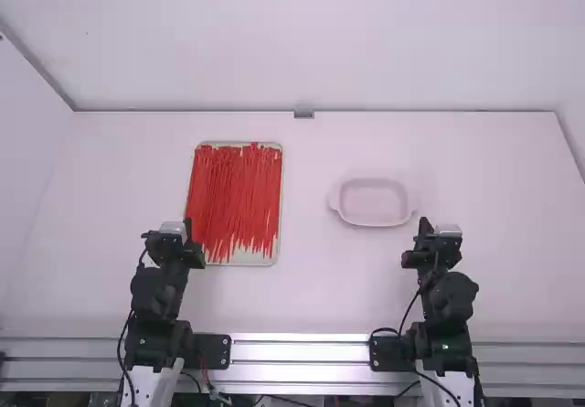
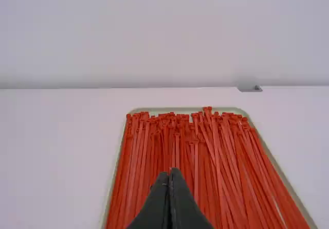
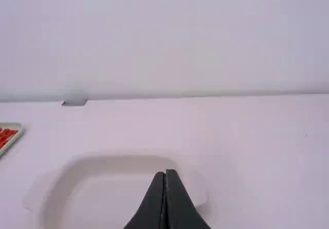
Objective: Fasten the cable tie
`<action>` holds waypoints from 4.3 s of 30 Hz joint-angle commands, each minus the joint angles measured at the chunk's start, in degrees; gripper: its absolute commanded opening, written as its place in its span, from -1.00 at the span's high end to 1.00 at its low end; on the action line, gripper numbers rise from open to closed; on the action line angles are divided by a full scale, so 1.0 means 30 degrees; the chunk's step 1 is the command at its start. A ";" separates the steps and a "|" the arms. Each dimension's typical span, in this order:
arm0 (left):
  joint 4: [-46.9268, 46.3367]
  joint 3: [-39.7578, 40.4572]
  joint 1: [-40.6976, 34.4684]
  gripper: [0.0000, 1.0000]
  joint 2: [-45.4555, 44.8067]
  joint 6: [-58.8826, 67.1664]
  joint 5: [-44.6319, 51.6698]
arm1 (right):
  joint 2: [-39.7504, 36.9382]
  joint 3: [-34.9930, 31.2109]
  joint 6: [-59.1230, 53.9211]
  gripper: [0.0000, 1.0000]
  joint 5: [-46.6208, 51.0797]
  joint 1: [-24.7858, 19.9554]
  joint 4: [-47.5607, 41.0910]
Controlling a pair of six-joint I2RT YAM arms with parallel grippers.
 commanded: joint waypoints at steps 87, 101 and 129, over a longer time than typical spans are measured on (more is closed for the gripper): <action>-0.9493 2.3227 -0.2769 -0.98 2.7802 -0.2127 0.2572 | 2.3693 1.6181 0.1479 -0.98 -0.1355 0.6237 -0.5850; -1.1468 3.0673 -0.2769 -0.99 3.4971 -0.2076 0.2579 | 2.3664 1.6181 0.1625 -0.98 -0.1355 0.6506 -0.6302; -0.6776 3.1547 -0.2769 -0.74 4.1885 -0.3177 0.1071 | 2.3664 1.6181 0.1625 -0.98 -0.1348 0.6521 -0.6280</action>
